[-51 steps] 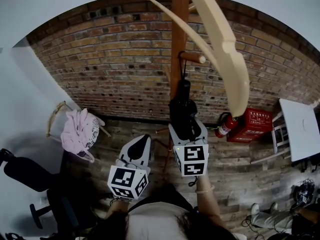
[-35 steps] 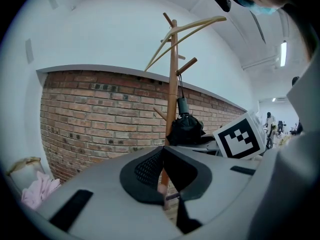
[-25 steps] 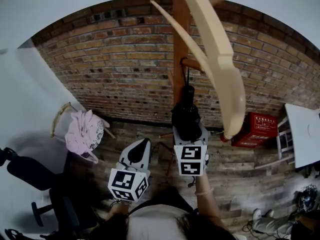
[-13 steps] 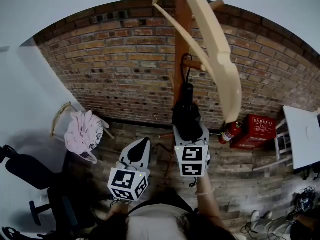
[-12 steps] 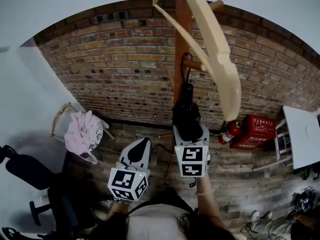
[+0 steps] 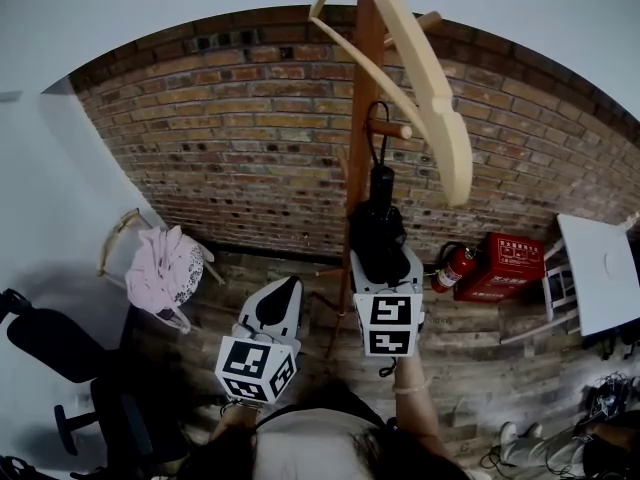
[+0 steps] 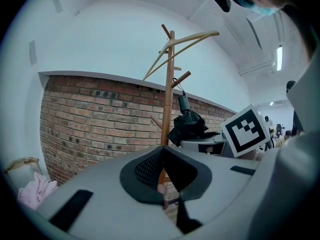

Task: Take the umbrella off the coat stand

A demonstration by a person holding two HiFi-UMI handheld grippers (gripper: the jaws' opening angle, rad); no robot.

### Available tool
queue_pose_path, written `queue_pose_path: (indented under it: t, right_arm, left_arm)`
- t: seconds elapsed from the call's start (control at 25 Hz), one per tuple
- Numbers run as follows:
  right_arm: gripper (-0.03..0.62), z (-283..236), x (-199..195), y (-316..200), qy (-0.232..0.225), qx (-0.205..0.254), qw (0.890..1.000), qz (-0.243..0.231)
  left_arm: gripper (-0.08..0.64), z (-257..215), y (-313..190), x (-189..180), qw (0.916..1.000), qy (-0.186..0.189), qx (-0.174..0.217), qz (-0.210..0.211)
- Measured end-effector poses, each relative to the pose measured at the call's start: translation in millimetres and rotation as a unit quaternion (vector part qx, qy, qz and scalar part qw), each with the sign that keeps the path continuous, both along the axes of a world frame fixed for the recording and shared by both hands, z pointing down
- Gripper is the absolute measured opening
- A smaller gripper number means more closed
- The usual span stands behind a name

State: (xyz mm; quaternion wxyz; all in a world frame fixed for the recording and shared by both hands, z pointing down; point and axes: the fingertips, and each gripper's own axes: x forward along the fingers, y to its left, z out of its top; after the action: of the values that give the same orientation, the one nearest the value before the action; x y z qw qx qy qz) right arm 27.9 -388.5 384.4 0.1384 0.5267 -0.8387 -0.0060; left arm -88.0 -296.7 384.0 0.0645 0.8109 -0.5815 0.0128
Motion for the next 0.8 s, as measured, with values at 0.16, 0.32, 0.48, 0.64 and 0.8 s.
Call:
queue_pose_path:
  t: [0.16, 0.32, 0.48, 0.64, 0.8]
  right_arm:
    - [0.284, -7.7, 3.2, 7.6, -0.004, 0.006, 1.0, 0.006]
    - [0.285, -12.1, 7.7, 15.7, -0.002, 0.012, 1.0, 0.012]
    - [0.285, -17.5, 13.5, 23.1, -0.006, 0.017, 1.0, 0.019]
    - [0.284, -25.6, 18.5, 29.7, -0.007, 0.027, 0.999, 0.026]
    - [0.284, -33.0, 21.7, 38.3, -0.009, 0.04, 0.999, 0.029]
  left_arm:
    - [0.009, -3.5, 5.7, 1.5, 1.0, 0.002, 0.004, 0.006]
    - [0.009, -4.5, 12.9, 4.4, 0.9999, 0.006, 0.007, 0.012]
    - [0.009, -6.4, 18.6, 7.4, 0.9998, 0.007, 0.009, 0.017]
    - [0.009, -8.6, 23.7, 9.2, 0.9996, 0.009, 0.012, 0.024]
    - [0.009, -9.7, 30.4, 10.1, 0.9994, 0.01, 0.016, 0.029]
